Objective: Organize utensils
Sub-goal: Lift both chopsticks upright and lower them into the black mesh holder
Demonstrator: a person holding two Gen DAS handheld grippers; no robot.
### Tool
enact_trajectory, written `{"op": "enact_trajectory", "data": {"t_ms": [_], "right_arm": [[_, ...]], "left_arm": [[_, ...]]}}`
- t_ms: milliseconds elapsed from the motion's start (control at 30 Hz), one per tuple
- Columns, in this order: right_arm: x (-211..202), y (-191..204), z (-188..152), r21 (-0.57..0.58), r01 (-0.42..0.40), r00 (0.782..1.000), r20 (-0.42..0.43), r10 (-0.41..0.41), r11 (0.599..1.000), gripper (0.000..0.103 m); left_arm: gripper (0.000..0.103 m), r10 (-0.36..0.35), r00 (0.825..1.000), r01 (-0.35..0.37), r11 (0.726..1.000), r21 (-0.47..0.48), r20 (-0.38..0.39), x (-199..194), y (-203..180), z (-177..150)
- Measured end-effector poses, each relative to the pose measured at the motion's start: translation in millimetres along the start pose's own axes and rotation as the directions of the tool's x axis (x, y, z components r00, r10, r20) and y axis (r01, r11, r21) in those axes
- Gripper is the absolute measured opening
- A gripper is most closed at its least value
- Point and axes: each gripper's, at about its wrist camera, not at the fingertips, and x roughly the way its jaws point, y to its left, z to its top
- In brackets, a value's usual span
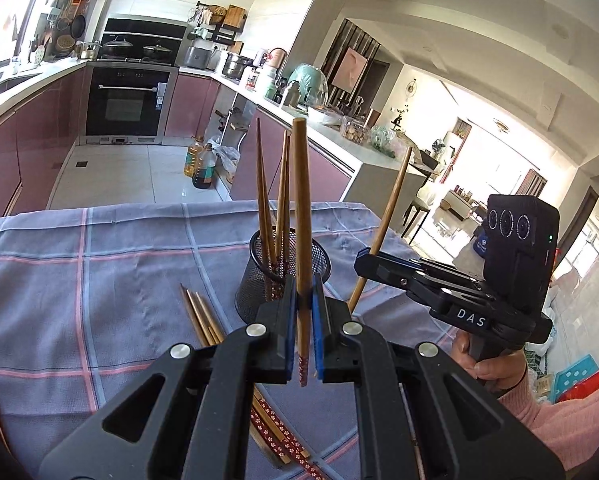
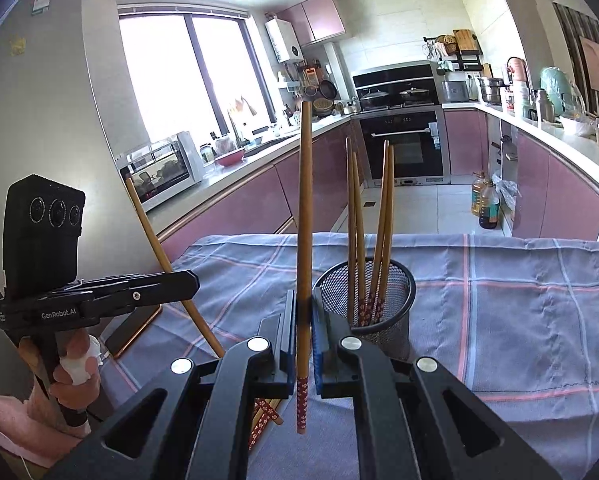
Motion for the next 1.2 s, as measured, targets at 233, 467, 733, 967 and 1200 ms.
{"op": "enact_trajectory", "data": {"t_ms": [233,467,733,967,1200], "right_arm": [[-7.1,-1.9,13.1,-0.017,0.013,0.999,0.035,-0.013,1.000,0.006],[-10.2,-4.0,26.0,-0.032,0.024,0.997,0.067,-0.022,0.999,0.006],[-10.1,-2.2,36.2,-0.047,0.029,0.996,0.090,-0.025,0.998,0.006],[-11.0,-1.0,46.3,-0.058,0.035,0.993,0.115,-0.028,0.998,0.006],[-8.5,-1.3,55.9,-0.068,0.042,0.990,0.134,-0.033,0.997,0.006]], "left_arm": [[0.008,0.002,1.000,-0.002,1.000,0.014,0.012,4.9,-2.5,12.8],[0.008,0.003,0.999,-0.004,0.999,0.035,0.035,6.9,-6.9,24.6],[0.008,-0.003,0.998,0.000,0.998,0.060,0.059,8.2,-14.9,39.3],[0.008,-0.009,0.996,0.002,0.997,0.080,0.085,7.0,-19.1,50.3],[0.008,-0.006,0.993,-0.006,0.995,0.099,0.114,3.9,-22.5,64.0]]}}
